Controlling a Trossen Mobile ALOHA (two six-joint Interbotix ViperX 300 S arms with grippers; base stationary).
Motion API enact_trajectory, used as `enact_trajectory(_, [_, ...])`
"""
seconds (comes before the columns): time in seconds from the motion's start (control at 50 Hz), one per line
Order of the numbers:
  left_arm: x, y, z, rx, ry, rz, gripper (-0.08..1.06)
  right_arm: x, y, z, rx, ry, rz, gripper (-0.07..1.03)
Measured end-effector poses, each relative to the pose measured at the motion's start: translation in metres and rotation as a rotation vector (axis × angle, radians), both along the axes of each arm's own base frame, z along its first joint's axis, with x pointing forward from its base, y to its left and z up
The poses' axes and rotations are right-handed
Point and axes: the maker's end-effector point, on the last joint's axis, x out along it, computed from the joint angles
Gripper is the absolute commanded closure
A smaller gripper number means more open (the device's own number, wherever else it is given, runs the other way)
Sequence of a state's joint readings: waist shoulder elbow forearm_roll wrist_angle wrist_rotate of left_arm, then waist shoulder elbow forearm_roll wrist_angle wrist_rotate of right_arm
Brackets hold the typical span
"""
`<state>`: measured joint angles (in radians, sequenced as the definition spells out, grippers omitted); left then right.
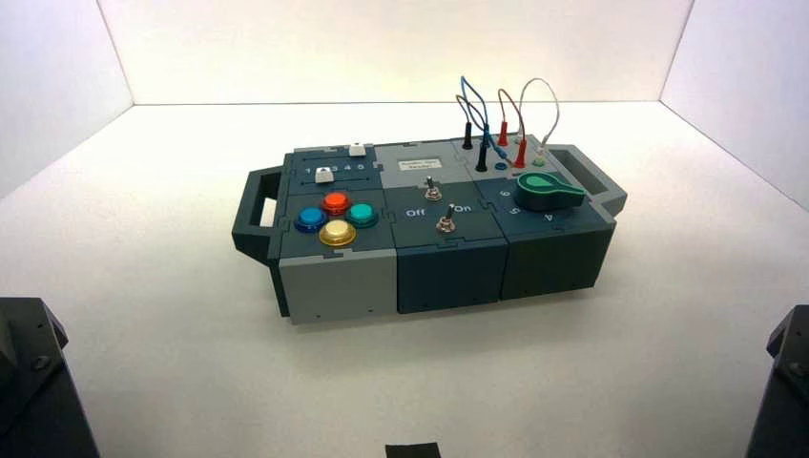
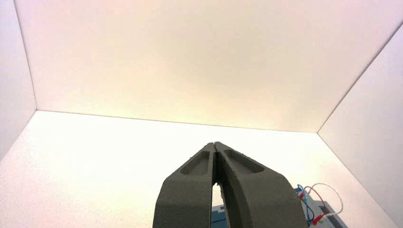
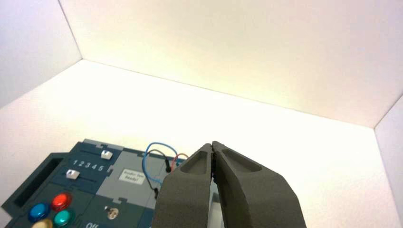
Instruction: Pull the blue wire.
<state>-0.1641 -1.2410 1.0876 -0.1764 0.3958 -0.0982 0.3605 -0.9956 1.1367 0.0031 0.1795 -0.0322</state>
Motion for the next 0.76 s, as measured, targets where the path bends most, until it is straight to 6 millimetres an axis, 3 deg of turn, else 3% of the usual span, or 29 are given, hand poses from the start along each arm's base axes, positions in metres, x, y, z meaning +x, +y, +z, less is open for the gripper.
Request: enact_trajectory(0.76, [0.001,-0.006,-0.01,0.008,0.034,-0.029,1.01,0.003,-0.004,-0.006,-0.065,-0.032,0.0,0.98])
